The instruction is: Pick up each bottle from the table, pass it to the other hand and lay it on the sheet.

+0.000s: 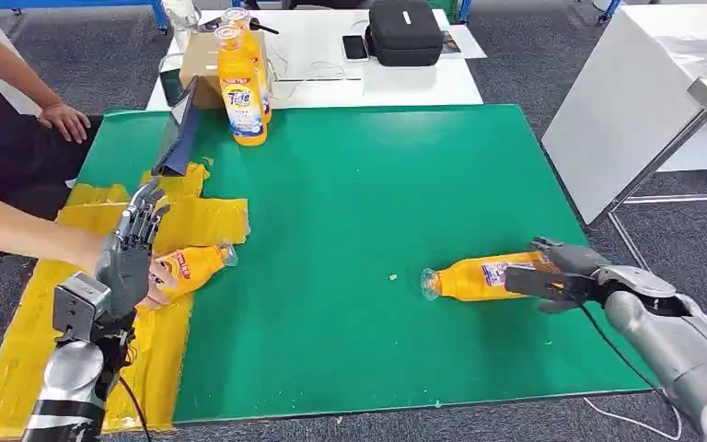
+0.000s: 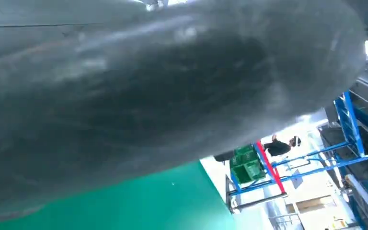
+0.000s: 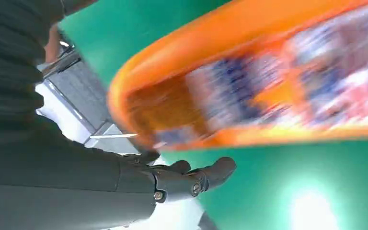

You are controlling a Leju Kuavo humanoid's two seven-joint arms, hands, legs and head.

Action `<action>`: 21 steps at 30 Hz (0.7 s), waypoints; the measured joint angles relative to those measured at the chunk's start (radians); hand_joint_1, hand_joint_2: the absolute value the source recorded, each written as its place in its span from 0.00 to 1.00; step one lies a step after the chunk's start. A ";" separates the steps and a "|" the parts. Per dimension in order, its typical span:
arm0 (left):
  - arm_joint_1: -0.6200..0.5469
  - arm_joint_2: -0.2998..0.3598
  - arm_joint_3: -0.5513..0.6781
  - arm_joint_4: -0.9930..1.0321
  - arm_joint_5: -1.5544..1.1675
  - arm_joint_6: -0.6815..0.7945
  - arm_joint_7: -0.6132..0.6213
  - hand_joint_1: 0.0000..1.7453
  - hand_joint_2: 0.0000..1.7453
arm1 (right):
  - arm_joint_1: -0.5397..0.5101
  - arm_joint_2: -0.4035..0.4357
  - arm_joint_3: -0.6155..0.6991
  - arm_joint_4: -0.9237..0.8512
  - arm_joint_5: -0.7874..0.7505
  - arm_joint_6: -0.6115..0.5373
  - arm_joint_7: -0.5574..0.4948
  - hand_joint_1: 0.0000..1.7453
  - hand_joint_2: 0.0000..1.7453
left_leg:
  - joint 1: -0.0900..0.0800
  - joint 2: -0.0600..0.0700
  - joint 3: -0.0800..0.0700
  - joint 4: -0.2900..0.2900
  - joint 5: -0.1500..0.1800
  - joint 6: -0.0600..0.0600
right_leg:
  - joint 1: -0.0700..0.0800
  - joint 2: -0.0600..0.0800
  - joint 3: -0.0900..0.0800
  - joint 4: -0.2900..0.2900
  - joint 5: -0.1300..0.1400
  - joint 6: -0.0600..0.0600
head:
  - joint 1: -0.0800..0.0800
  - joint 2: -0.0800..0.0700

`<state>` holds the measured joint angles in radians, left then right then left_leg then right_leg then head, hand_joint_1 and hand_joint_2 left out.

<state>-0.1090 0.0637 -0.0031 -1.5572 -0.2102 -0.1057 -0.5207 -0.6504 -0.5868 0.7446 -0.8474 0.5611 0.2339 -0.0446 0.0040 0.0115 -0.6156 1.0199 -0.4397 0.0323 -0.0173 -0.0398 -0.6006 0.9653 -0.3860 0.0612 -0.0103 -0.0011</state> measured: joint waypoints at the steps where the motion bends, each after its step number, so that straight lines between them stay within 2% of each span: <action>1: 0.000 -0.001 0.000 0.000 0.000 0.000 0.000 0.00 0.00 | -0.002 0.017 0.003 0.020 0.008 -0.005 -0.003 0.00 1.00 | 0.000 0.000 0.000 0.000 0.000 0.000 | 0.000 0.000 0.000 0.000 0.000 0.000 | 0.000 0.000; 4: -0.001 -0.004 0.000 0.000 0.000 -0.001 0.000 0.00 0.00 | -0.008 0.067 0.011 0.076 0.024 -0.013 -0.007 0.00 1.00 | 0.000 0.000 0.000 0.000 0.000 0.000 | 0.000 0.000 0.000 0.000 0.000 0.000 | 0.000 0.000; 5: -0.001 -0.006 0.000 0.000 0.000 -0.001 0.000 0.00 0.00 | -0.009 0.084 0.013 0.094 0.029 -0.015 -0.011 0.96 1.00 | 0.000 0.000 0.000 0.000 0.000 0.000 | 0.000 0.000 0.000 0.000 0.000 0.000 | 0.000 0.000; 7: -0.003 -0.007 0.000 0.000 0.000 -0.002 0.001 0.00 0.00 | -0.013 0.106 0.019 0.127 0.039 -0.004 -0.025 1.00 1.00 | 0.000 0.000 0.000 0.000 0.000 0.000 | 0.000 0.000 -0.001 0.000 0.000 0.000 | 0.000 0.000; 8: -0.005 -0.008 0.000 0.000 0.000 -0.002 0.002 0.00 0.00 | -0.022 0.112 0.025 0.144 0.047 0.015 -0.032 1.00 1.00 | 0.000 0.000 0.011 0.000 0.000 0.000 | 0.000 0.000 -0.001 0.000 0.000 0.000 | 0.000 0.000; 13: -0.039 -0.009 -0.001 0.020 0.013 0.000 0.003 0.00 0.00 | -0.044 0.097 0.066 0.174 0.039 0.092 -0.070 1.00 1.00 | 0.000 -0.001 0.014 0.000 0.001 0.001 | 0.000 -0.001 0.004 -0.001 0.000 0.000 | 0.001 0.000; 14: -0.043 -0.009 -0.001 0.024 0.015 0.001 0.003 0.00 1.00 | -0.045 0.094 0.072 0.176 0.036 0.096 -0.073 1.00 1.00 | 0.000 -0.001 0.014 0.000 0.001 0.001 | 0.000 -0.001 0.005 -0.001 0.000 0.000 | 0.000 0.000; 21: -0.047 -0.009 -0.002 0.039 0.051 -0.011 0.009 0.00 1.00 | -0.043 0.088 0.079 0.178 -0.020 0.085 -0.061 1.00 1.00 | -0.001 0.000 0.015 0.000 0.001 0.001 | -0.001 0.000 0.005 -0.001 0.000 0.000 | 0.001 0.000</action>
<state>-0.1560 0.0545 -0.0046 -1.5187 -0.1591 -0.1171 -0.5119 -0.6931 -0.4986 0.8240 -0.6699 0.5409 0.3193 -0.1053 0.0035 0.0112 -0.6005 1.0203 -0.4392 0.0332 -0.0179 -0.0400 -0.5954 0.9644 -0.3856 0.0611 -0.0095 -0.0011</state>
